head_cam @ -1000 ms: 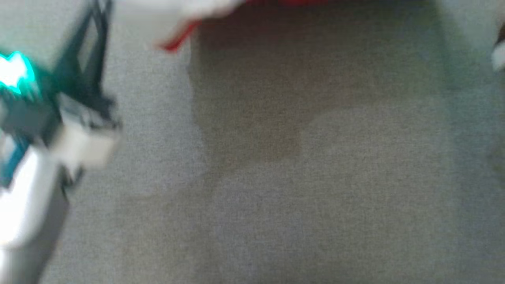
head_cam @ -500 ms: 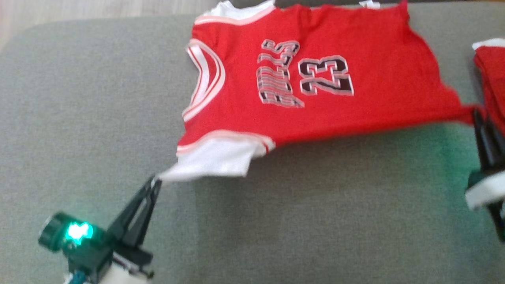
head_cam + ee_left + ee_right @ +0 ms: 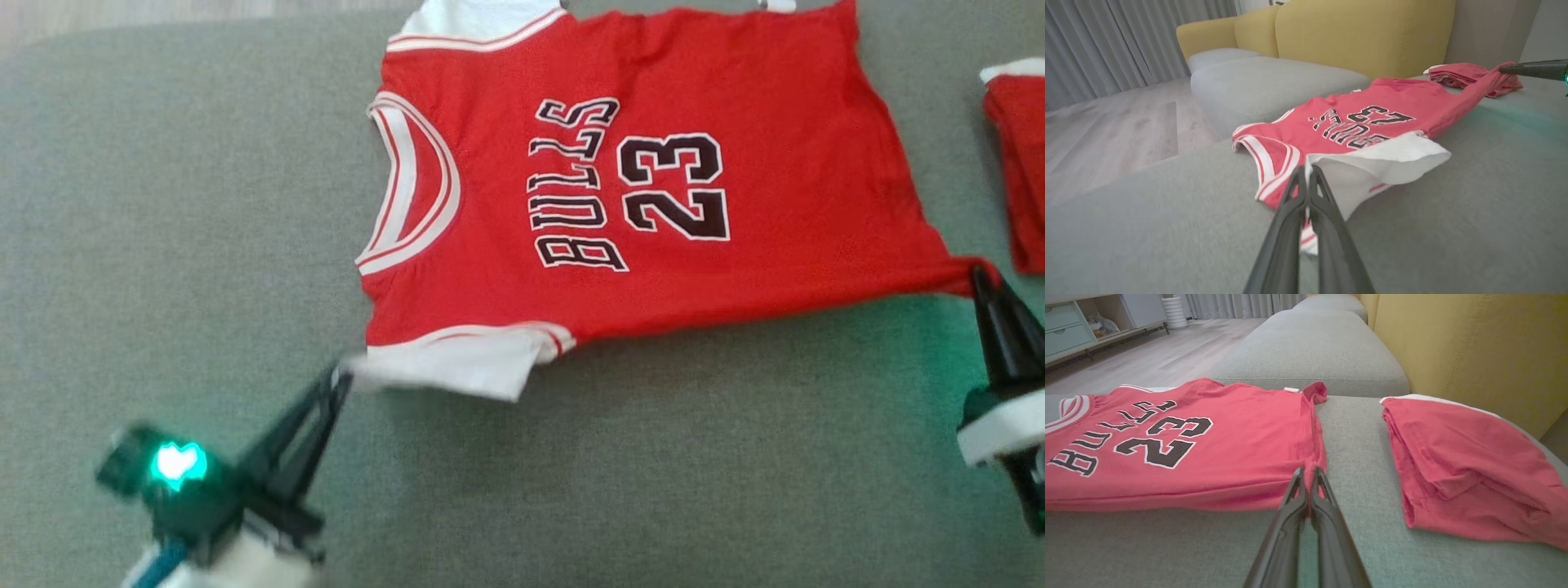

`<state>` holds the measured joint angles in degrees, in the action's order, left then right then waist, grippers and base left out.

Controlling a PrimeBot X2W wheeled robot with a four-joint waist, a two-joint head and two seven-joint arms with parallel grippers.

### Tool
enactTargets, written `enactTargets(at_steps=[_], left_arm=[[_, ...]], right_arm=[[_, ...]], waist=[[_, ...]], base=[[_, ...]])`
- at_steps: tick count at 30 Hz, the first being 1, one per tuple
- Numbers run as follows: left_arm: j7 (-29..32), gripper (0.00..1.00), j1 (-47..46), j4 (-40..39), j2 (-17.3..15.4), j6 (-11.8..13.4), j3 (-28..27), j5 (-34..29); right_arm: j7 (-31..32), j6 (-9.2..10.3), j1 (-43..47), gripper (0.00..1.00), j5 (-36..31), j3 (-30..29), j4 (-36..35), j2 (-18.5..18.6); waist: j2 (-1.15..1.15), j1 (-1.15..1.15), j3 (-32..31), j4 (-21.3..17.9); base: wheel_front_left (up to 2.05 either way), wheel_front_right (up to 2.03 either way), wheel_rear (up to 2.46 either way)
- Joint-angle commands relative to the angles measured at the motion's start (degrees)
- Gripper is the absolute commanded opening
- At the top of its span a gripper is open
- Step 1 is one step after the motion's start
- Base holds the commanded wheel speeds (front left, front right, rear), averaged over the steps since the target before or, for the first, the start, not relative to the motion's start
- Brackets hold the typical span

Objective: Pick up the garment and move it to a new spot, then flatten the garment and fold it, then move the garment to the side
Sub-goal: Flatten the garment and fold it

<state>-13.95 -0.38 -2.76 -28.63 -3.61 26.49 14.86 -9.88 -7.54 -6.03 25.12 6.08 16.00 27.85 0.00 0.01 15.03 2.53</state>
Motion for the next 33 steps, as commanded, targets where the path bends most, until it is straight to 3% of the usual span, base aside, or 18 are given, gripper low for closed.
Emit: enactTargets(at_steps=[1, 14, 21, 22, 23, 24, 25, 33], left_arm=[[-0.43, 0.00, -5.01, -1.06, -1.29, -0.37, -2.17, -0.69], [-0.55, 0.00, -34.29, 11.41, -1.02, -3.47, 1.43, -4.63], [-0.88, 0.00, -43.63, 18.51, -0.31, -3.73, 4.50, -6.84], [-0.93, 0.11, -44.76, 19.58, 0.00, -3.74, 4.65, -7.13], [-0.97, 0.46, -45.72, 20.56, 0.44, -3.48, 4.48, -7.34], [-1.00, 1.00, -46.55, 21.13, 0.97, -2.90, 4.15, -7.61], [-1.01, 1.00, -47.04, 21.38, 1.56, -2.21, 3.70, -7.74], [-1.04, 1.00, -38.13, 16.66, 5.97, 4.15, -2.10, -4.65]], right_arm=[[0.31, 0.05, -2.32, 0.00, -0.32, 0.16, -1.46, 1.59], [2.17, 0.05, -20.19, 0.00, -0.43, 4.40, 7.25, 2.38], [1.34, 0.05, -25.25, 0.02, -0.25, 7.02, 10.95, 2.52], [1.13, 0.05, -25.78, 0.09, -0.13, 7.61, 11.44, 2.49], [0.87, 0.05, -26.22, 0.20, 0.00, 8.06, 11.94, 2.47], [0.58, 0.05, -26.60, 0.50, 0.11, 8.43, 12.44, 2.44], [0.25, 0.05, -26.95, 1.00, 0.28, 8.66, 12.95, 2.36], [-3.76, 0.05, -27.51, 1.00, 0.95, 9.83, 15.30, 1.25]], waist=[[0.00, -0.01, 1.15, -0.12], [0.00, -0.01, 9.26, 0.39], [0.00, -0.01, 11.89, 0.29], [0.00, -0.01, 12.11, 0.28], [0.00, -0.01, 12.32, 0.30], [0.00, -0.01, 12.46, 0.30], [0.00, -0.01, 12.56, 0.29], [0.00, -0.01, 10.83, -0.15]], base=[[0.00, 0.00, 0.00], [0.00, 0.00, 0.00], [0.00, 0.00, 0.00], [0.00, 0.00, 0.00], [0.00, 0.00, 0.00], [0.00, 0.00, 0.00], [0.00, 0.00, 0.00], [0.00, 0.00, 0.00]])
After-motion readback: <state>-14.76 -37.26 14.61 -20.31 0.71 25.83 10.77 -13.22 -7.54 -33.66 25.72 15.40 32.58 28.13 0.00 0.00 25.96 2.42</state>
